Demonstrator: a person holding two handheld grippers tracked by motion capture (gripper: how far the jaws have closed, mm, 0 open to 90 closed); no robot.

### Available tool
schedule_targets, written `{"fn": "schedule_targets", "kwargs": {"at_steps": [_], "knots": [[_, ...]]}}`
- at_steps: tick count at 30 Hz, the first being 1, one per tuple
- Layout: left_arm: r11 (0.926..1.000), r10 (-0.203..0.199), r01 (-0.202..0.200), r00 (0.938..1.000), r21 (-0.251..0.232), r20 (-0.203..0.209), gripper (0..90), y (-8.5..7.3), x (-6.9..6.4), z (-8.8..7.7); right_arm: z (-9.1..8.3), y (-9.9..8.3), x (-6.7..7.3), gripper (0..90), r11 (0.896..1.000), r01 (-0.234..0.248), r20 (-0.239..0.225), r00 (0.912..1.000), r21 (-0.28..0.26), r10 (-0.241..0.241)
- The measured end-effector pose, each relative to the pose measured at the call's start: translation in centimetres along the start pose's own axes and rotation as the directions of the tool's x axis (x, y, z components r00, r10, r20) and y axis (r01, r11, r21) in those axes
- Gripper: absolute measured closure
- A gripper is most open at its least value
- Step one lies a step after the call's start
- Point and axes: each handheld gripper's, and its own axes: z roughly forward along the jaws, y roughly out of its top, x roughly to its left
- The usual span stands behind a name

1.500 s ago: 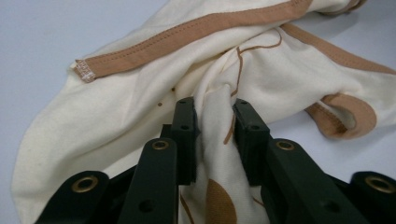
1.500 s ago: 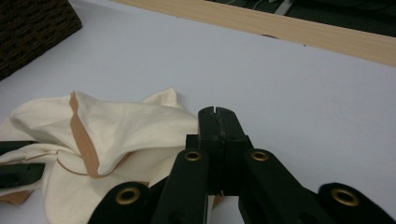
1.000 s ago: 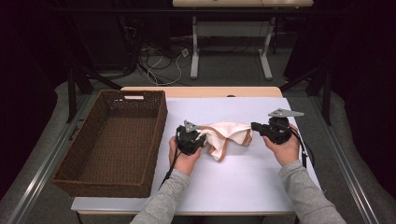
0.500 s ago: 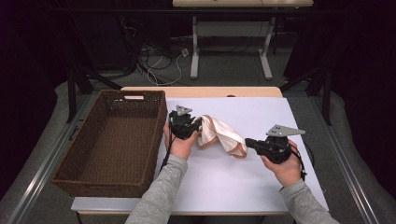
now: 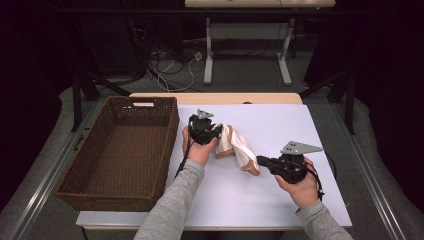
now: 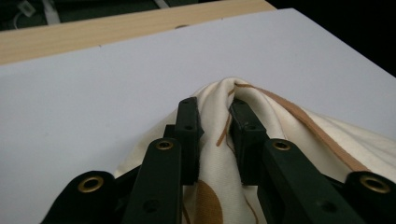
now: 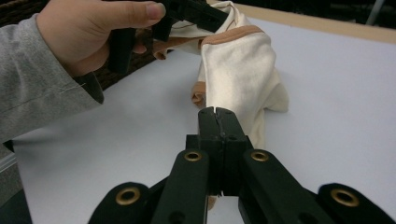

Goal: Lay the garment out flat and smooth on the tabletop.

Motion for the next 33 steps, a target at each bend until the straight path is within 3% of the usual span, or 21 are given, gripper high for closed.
{"fn": "schedule_targets", "kwargs": {"at_steps": [4, 10, 14, 21, 26, 33], "knots": [[0.9998, 0.002, -0.002, 1.0, 0.022, -0.007, 75.2, -0.4, 0.4, 1.3, 0.9, -1.0, -1.3, 90.0, 0.999, -0.047, 0.02, 0.9987, 0.026, 0.046], [0.9991, -0.014, 0.014, 0.9997, 0.04, -0.021, 72.3, -1.3, 0.6, 2.5, 1.4, -1.9, -2.5, 90.0, 0.996, -0.067, 0.054, 0.9965, 0.055, 0.064], [0.999, -0.025, 0.026, 0.999, 0.037, -0.036, 65.4, -1.6, 0.7, 2.6, 1.4, -2.2, -2.9, 90.0, 0.996, -0.073, 0.067, 0.9953, 0.058, 0.069], [0.9995, -0.028, 0.029, 0.9978, 0.014, -0.06, 48.5, -1.6, 0.5, 1.8, 1.5, -2.7, -3.7, 90.0, 0.993, -0.093, 0.088, 0.9923, 0.068, 0.087], [0.9993, -0.034, 0.033, 0.9983, -0.018, -0.047, 38.7, -1.6, -0.2, 0.5, 1.6, -3.2, -4.1, 90.0, 0.99, -0.11, 0.107, 0.9891, 0.086, 0.1], [0.9989, -0.005, 0.005, 1.0, -0.046, -0.007, 34.0, -2.6, -1.3, -1.3, 1.9, -3.8, -4.5, 90.0, 0.986, -0.11, 0.13, 0.9871, 0.124, 0.094]]}}
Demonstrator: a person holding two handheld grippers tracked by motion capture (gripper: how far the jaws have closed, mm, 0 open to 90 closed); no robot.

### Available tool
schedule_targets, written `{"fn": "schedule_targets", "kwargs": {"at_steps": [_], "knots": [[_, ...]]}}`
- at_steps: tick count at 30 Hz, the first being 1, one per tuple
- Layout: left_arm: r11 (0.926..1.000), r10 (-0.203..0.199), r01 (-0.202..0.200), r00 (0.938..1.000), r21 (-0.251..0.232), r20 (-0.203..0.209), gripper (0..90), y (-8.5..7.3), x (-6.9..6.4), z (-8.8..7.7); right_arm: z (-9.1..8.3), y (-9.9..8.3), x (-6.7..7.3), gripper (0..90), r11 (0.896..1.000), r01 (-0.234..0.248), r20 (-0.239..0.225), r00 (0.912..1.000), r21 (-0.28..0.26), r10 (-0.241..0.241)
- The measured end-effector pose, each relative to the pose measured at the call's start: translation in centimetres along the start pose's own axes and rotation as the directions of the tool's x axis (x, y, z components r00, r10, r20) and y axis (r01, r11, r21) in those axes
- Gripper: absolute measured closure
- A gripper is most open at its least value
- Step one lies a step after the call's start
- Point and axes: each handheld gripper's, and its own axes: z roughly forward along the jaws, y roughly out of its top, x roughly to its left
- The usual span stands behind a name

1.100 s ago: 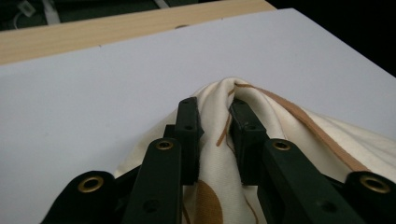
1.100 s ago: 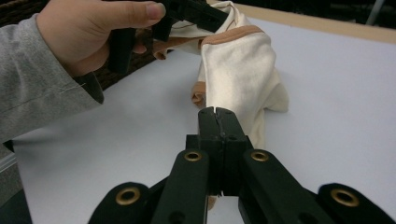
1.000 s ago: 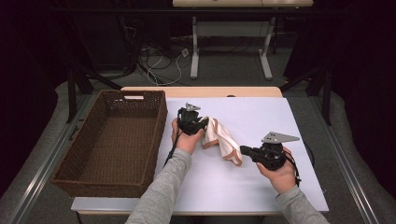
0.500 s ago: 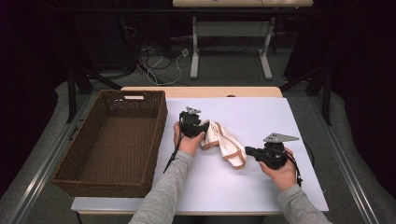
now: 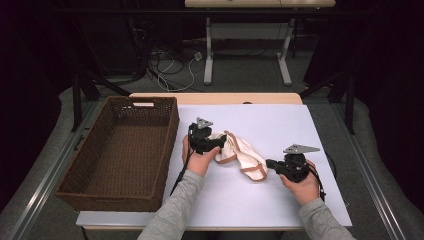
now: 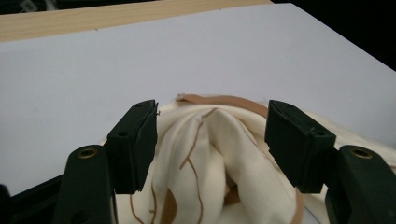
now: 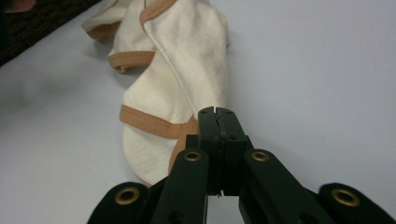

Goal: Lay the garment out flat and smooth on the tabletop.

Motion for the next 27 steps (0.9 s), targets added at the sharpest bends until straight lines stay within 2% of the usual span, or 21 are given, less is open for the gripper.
{"fn": "schedule_targets", "kwargs": {"at_steps": [2, 6, 10, 12, 16, 19, 24, 27], "knots": [[1.0, 0.0, 0.0, 0.9999, 0.008, 0.017, 33.9, -0.5, -0.3, -0.4, 0.2, -0.1, -0.2, 89.9, 1.0, -0.003, 0.011, 0.9999, 0.015, 0.003], [0.9993, 0.027, -0.028, 0.9988, 0.022, 0.042, 33.6, -1.4, -1.1, -1.0, 0.3, -0.2, -0.4, 87.1, 1.0, -0.014, 0.017, 0.9998, 0.024, 0.014], [0.9979, 0.052, -0.053, 0.9977, 0.037, 0.044, 33.5, -2.6, -1.7, -1.2, 0.3, -0.2, -0.5, 74.9, 1.0, -0.004, 0.038, 0.9993, 0.017, 0.004], [0.9985, 0.044, -0.045, 0.9981, 0.032, 0.044, 33.4, -3.3, -1.9, -1.2, 0.1, -0.1, -0.2, 69.8, 1.0, 0.003, 0.032, 0.9995, -0.009, -0.003], [0.9962, 0.055, -0.058, 0.9975, 0.066, 0.044, 32.3, -4.1, -1.8, -0.9, 0.3, 0.3, 0.4, 64.0, 0.997, 0.068, 0.046, 0.9967, -0.038, -0.067], [0.9955, 0.054, -0.057, 0.9975, 0.076, 0.045, 31.9, -4.5, -1.7, -0.5, 1.0, 1.0, 0.9, 61.2, 0.995, 0.086, 0.035, 0.9958, -0.044, -0.084], [0.993, 0.045, -0.049, 0.9982, 0.107, 0.041, 31.9, -5.1, -1.8, 0.1, 2.7, 2.3, 2.0, 57.7, 0.987, 0.149, 0.023, 0.9888, -0.059, -0.148], [0.9904, 0.067, -0.071, 0.9971, 0.119, 0.035, 31.7, -5.2, -1.9, 0.4, 4.0, 3.0, 2.6, 57.6, 0.983, 0.176, 0.029, 0.9842, -0.052, -0.175]]}}
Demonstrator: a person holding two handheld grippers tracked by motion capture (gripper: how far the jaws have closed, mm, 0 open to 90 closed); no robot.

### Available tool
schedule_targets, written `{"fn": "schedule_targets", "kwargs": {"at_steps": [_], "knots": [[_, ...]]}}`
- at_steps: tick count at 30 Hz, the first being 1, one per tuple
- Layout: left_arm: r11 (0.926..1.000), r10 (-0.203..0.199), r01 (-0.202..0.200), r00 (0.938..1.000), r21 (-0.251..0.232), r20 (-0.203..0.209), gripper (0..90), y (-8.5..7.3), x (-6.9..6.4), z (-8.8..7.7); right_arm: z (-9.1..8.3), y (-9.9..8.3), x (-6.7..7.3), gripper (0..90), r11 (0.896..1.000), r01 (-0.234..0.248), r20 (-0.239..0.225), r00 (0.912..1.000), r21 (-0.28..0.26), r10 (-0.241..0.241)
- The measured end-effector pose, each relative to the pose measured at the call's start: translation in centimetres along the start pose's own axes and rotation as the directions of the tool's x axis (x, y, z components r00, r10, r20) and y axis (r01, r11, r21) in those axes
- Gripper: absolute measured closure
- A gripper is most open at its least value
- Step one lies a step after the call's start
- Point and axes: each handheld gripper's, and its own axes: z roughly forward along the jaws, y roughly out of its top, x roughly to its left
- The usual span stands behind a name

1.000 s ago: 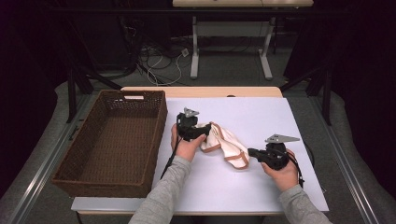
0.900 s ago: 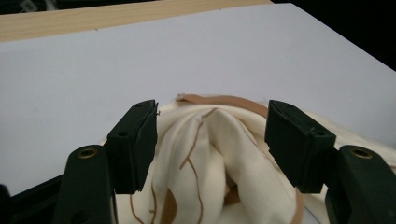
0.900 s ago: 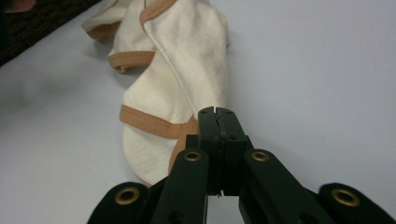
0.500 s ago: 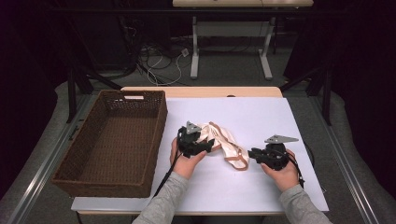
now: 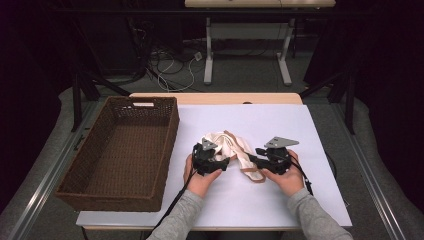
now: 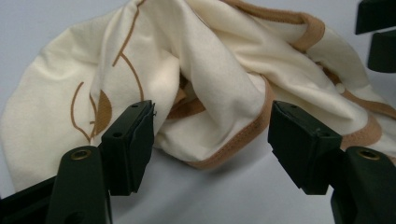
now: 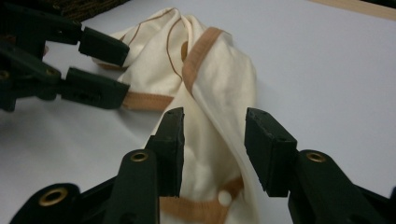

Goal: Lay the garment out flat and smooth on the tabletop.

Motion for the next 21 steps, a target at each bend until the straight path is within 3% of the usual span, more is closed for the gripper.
{"fn": "schedule_targets", "kwargs": {"at_steps": [5, 7, 13, 16, 21], "knots": [[0.9995, 0.008, -0.007, 0.9999, 0.031, -0.01, 32.6, -0.2, 0.1, 0.6, 1.8, 1.2, 0.7, 58.0, 1.0, 0.02, 0.007, 0.9998, 0.01, -0.02], [0.9993, -0.011, 0.011, 0.9999, 0.036, -0.003, 35.5, -0.3, 0.0, 0.8, 2.3, 1.6, 0.9, 59.9, 0.999, 0.031, 0.015, 0.9994, 0.023, -0.032], [0.9975, 0.028, -0.026, 0.9989, 0.066, -0.038, 65.0, -0.3, 0.3, 0.8, 3.2, 2.1, 1.2, 79.9, 0.998, 0.053, 0.055, 0.997, 0.033, -0.055], [0.9977, 0.022, -0.02, 0.9992, 0.064, -0.033, 76.4, -0.1, 0.7, 1.0, 3.1, 2.1, 1.0, 86.5, 0.998, 0.043, 0.056, 0.9974, 0.035, -0.045], [0.9982, 0.022, -0.018, 0.9983, 0.057, -0.054, 81.8, 0.9, 1.4, 0.8, 1.9, 2.4, 0.6, 87.6, 1.0, 0.017, 0.046, 0.9988, 0.022, -0.018]]}}
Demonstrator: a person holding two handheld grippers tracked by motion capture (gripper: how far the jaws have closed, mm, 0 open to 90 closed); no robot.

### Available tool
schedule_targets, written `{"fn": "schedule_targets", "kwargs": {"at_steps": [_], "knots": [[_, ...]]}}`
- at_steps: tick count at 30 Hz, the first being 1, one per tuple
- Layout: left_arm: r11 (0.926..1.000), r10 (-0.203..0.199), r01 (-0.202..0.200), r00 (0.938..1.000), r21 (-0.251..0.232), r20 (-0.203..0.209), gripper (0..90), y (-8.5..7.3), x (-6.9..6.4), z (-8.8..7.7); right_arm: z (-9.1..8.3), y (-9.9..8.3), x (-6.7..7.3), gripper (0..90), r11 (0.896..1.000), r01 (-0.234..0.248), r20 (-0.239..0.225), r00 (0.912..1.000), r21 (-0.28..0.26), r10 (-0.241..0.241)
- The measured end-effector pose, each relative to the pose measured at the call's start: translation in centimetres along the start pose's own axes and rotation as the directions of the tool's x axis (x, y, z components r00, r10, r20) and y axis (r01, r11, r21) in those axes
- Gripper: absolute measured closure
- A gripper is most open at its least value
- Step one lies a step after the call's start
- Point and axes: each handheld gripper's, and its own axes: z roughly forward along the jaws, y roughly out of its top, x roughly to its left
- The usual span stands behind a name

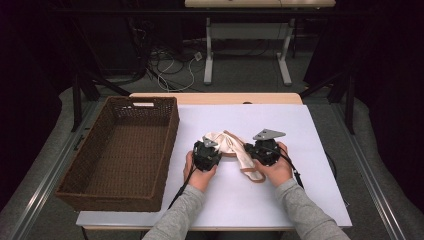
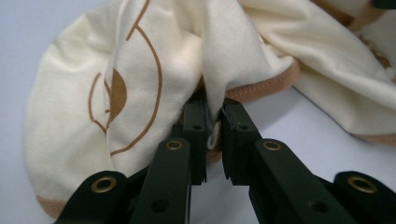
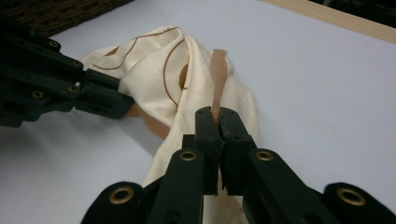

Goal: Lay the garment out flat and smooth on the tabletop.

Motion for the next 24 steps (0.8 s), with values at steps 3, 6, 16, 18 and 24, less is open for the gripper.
{"fn": "schedule_targets", "kwargs": {"at_steps": [3, 6, 16, 18, 24], "knots": [[0.9996, -0.013, 0.013, 0.9998, -0.025, -0.016, 82.3, 1.1, 0.8, -0.4, -1.2, 0.1, -0.7, 87.8, 0.999, -0.03, -0.004, 0.9996, -0.027, 0.03], [0.9974, -0.037, 0.035, 0.9987, -0.063, -0.035, 82.5, 2.3, 1.5, -0.9, -2.4, 0.2, -1.4, 87.9, 0.996, -0.071, -0.014, 0.9974, -0.051, 0.07], [0.9924, -0.066, 0.059, 0.9956, -0.108, -0.066, 82.8, 5.4, 3.0, -1.3, -6.3, -0.4, -3.2, 88.0, 0.985, -0.13, -0.003, 0.9914, -0.115, 0.131], [0.9914, -0.074, 0.066, 0.9947, -0.113, -0.071, 82.8, 5.9, 3.3, -1.2, -6.9, -0.8, -3.7, 88.0, 0.983, -0.139, 0.007, 0.99, -0.121, 0.141], [0.9908, -0.077, 0.066, 0.9929, -0.118, -0.091, 82.8, 6.8, 3.9, -1.3, -8.0, -2.4, -5.5, 88.0, 0.975, -0.191, 0.039, 0.9797, -0.117, 0.197]]}}
